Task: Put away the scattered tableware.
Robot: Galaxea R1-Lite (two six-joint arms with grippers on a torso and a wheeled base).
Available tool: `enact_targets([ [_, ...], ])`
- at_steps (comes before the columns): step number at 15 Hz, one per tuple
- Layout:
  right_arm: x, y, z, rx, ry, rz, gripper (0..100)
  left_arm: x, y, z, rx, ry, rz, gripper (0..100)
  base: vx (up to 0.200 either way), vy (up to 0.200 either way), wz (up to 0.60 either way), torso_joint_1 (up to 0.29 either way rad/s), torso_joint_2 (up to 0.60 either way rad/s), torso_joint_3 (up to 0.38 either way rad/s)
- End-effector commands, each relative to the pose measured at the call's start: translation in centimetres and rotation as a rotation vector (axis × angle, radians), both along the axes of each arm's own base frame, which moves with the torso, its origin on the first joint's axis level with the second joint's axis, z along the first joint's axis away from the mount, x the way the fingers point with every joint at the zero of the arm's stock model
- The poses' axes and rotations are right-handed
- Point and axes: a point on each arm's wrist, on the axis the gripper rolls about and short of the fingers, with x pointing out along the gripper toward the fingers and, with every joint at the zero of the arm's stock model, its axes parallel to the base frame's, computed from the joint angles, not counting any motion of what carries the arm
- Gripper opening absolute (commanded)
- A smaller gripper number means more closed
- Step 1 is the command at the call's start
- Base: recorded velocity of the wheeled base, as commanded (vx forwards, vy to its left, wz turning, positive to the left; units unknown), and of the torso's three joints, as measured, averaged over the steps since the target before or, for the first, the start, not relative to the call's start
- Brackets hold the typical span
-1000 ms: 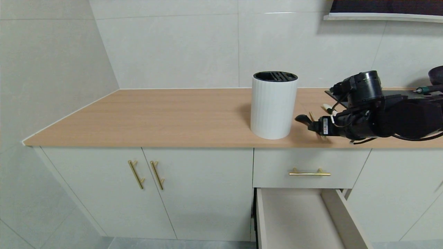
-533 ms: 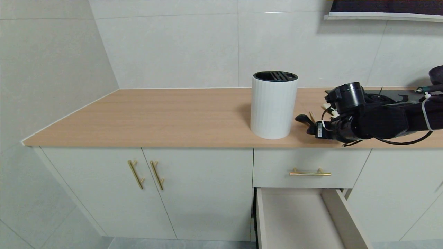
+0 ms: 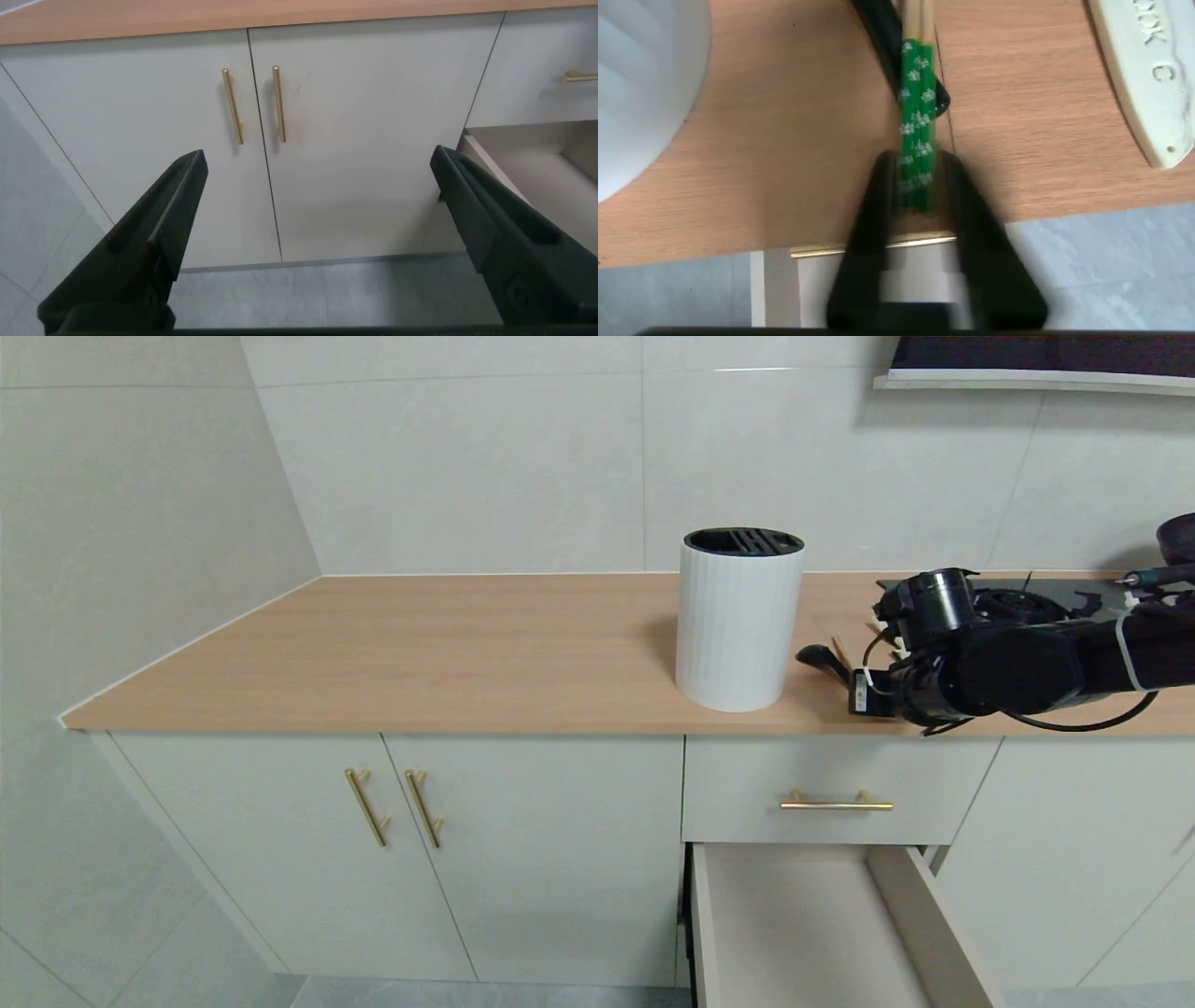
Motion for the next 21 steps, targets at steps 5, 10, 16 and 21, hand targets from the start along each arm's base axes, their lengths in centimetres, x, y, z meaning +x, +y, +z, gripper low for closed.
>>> enact_targets([
  [5,-2.0,-1.0,3.2,-0.004,-0.071,-0.052,0,0.0,0.0,0.0,0.0,0.002,0.0,100,0.0,0.0,0.0,0.0,0.0,0.0],
  [10,-10.4,-1.6,8.4,0.114,-0.179,0.009,0,0.0,0.0,0.0,0.0,0.002,0.0,100,0.0,0.0,0.0,0.0,0.0,0.0],
  [16,-21.1,-3.5,9.5,0.226,0.021,0.271,0,0.0,0.0,0.0,0.0,0.002,0.0,100,0.0,0.0,0.0,0.0,0.0,0.0],
  [21,-23.4,-4.0,8.6,0.23,0.171,0.384,0,0.0,0.0,0.0,0.0,0.002,0.0,100,0.0,0.0,0.0,0.0,0.0,0.0],
])
